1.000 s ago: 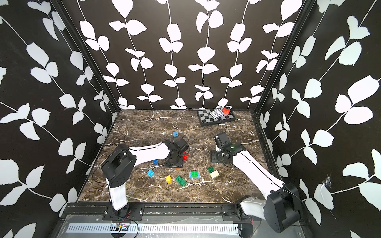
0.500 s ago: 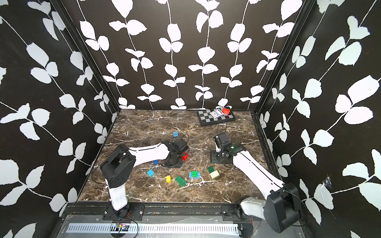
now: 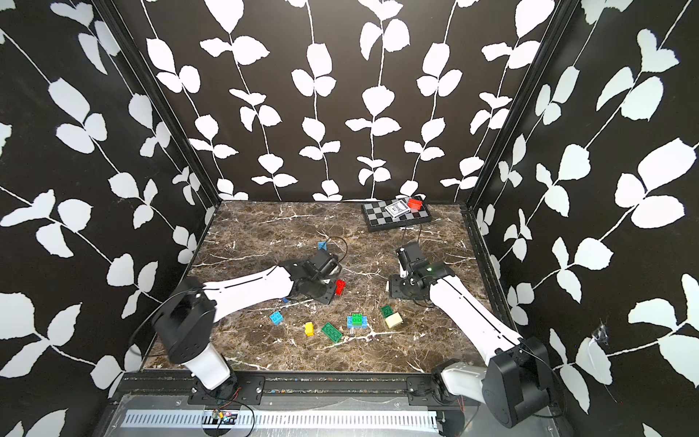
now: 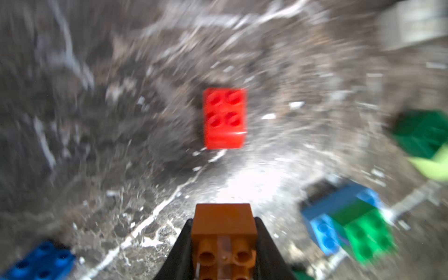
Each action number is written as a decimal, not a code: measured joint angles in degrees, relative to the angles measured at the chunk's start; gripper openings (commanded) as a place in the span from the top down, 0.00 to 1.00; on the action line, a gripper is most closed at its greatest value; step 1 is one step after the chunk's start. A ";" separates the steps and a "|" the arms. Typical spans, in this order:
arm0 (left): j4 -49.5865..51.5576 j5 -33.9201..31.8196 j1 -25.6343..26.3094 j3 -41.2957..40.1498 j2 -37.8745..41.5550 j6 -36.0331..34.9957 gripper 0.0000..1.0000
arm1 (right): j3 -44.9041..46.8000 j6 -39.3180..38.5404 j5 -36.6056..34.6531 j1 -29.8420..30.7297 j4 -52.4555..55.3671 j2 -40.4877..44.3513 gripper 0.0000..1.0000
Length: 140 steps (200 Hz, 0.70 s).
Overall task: Assemble the number 1 with lego
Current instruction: Pick up the lego brick from the center of the board, then assemble the lego brick with the lego brick.
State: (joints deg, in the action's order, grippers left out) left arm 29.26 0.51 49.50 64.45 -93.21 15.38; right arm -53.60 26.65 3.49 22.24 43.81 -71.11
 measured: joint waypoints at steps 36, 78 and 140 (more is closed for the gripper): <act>-2.16 11.52 0.76 0.39 3.63 -24.70 1.00 | 0.02 -0.11 -0.07 -3.48 0.20 2.71 0.40; 8.37 16.50 4.00 9.81 -4.22 -48.09 1.00 | 1.60 0.11 -1.18 -5.22 0.20 7.74 0.40; 19.10 12.09 9.60 19.12 -14.36 -59.89 1.00 | 3.85 1.11 -2.40 -6.08 0.98 11.15 0.40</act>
State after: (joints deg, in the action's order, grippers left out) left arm 48.36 12.60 59.09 83.57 -107.57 -44.51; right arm -49.76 27.77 1.08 16.16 44.80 -59.96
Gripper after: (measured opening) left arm 0.325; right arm 0.602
